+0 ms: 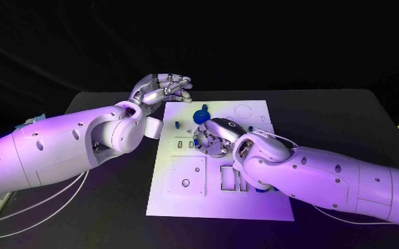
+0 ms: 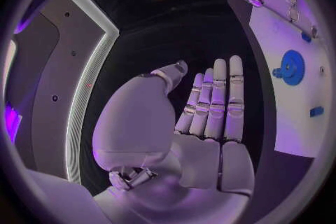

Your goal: Assemble the parts on the task board

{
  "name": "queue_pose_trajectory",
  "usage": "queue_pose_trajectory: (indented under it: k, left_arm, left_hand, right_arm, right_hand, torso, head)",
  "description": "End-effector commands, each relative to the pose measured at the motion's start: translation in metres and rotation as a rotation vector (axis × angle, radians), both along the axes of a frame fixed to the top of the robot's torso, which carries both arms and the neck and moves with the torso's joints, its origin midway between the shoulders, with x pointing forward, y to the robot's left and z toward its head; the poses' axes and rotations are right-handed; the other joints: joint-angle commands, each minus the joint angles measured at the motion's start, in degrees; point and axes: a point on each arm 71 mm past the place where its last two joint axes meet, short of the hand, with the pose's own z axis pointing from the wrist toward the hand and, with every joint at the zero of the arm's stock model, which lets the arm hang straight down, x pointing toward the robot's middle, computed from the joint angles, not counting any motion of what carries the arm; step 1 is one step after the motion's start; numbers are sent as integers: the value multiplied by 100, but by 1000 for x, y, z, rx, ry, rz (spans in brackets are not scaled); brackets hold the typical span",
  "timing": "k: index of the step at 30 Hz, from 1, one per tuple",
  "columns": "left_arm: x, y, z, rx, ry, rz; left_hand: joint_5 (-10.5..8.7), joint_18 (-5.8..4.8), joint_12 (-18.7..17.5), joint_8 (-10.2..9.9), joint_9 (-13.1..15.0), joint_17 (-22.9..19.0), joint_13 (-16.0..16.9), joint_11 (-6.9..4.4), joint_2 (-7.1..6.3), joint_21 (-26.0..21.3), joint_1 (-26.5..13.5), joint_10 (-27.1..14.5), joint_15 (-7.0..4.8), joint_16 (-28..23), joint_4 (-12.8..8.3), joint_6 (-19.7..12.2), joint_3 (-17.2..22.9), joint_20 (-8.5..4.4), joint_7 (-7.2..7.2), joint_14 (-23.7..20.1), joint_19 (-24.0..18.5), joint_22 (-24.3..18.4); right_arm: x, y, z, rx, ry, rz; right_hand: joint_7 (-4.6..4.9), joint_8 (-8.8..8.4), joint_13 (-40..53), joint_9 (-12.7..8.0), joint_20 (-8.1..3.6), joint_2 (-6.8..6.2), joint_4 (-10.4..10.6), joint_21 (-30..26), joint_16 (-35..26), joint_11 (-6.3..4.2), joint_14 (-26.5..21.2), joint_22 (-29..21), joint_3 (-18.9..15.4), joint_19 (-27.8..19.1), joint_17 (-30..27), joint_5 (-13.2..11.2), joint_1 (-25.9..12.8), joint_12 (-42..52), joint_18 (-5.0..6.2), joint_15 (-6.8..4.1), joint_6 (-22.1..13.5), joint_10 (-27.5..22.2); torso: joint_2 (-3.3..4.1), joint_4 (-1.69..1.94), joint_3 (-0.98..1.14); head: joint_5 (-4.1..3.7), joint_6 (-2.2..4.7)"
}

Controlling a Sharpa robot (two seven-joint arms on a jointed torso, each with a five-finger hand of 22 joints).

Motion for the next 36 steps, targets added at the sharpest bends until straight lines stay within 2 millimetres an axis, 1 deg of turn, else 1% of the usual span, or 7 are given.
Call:
queue_pose_trajectory:
  k: [1, 6, 10, 17, 23, 36]
  left_arm:
    - [-1, -2, 1, -10, -4, -21]
    - [-1, -2, 1, -10, -4, -20]
    - [-1, -2, 1, -9, -4, -20]
    - [-1, -2, 1, -9, -3, -20]
    - [-1, -2, 1, -9, -3, -21]
    - [-1, -2, 1, -9, -2, -21]
  left_hand:
    - [7, 100, -23, -25, 5, 8, 9, 8, 38, 18, 28, -22, -14, 25, -25, -47, 2, -11, 61, -34, -48, 6]
    - [7, 100, -23, -25, 5, 8, 9, 8, 38, 18, 28, -22, -14, 25, -25, -47, 2, -11, 61, -34, -48, 6]
    - [7, 100, -23, -25, 5, 8, 9, 8, 38, 18, 28, -22, -14, 25, -25, -47, 2, -11, 61, -34, -48, 6]
    - [6, 101, -35, -23, 18, 23, 13, 8, 42, 49, 21, -12, -14, 43, -34, -47, 8, -9, 61, -47, -71, 21]
    - [6, 101, -35, -23, 18, 23, 13, 8, 42, 49, 21, -12, -14, 43, -34, -47, 8, -9, 61, -47, -71, 21]
    - [6, 101, -35, -23, 18, 23, 13, 8, 42, 49, 21, -12, -14, 43, -34, -47, 8, -9, 61, -47, -71, 21]
  right_arm:
    - [1, -2, -4, -30, 6, -8]
    - [0, -2, -4, -33, 8, -6]
    - [0, -2, -4, -34, 8, -5]
    - [0, -1, -4, -33, 8, -4]
    - [0, -1, -4, -33, 8, -2]
    - [0, 0, -4, -31, 5, -2]
  right_hand:
    - [5, 26, 340, 49, -17, -24, 10, -37, 3, -28, 572, 104, -17, -6, 1441, -34, -52, 4, -92, -41, 39, -1]
    - [11, 28, 331, 47, -16, -54, 7, -49, 3, -24, 571, 95, -27, -11, 1438, -49, -65, -3, -90, -39, 21, -9]
    - [24, 25, 315, 41, -13, -107, 9, -58, 1, -14, 570, 92, -47, -13, 1434, -77, -94, -17, -89, -32, -19, -26]
    - [59, 3, 292, 18, 3, -204, 20, -78, 0, 16, 569, 84, -93, -18, 1430, -143, -152, -36, -88, -9, -118, -53]
    - [76, -10, 280, 5, 13, -233, 33, -88, 0, 31, 569, 78, -113, -21, 1430, -159, -178, -45, -86, 3, -162, -66]
    - [107, -39, 254, -21, 32, -306, 37, -106, -4, 59, 567, 71, -156, -26, 1419, -177, -202, -65, -84, 27, -253, -96]
  torso:
    - [-1, -5, 2]
    - [-1, -5, 2]
    - [1, -2, 0]
    - [0, 1, 1]
    - [-1, -6, 1]
    - [1, 0, 0]
  head:
    - [0, -9]
    - [-3, -10]
    - [-21, -2]
    - [-18, -3]
    - [-16, -3]
    - [-30, -6]
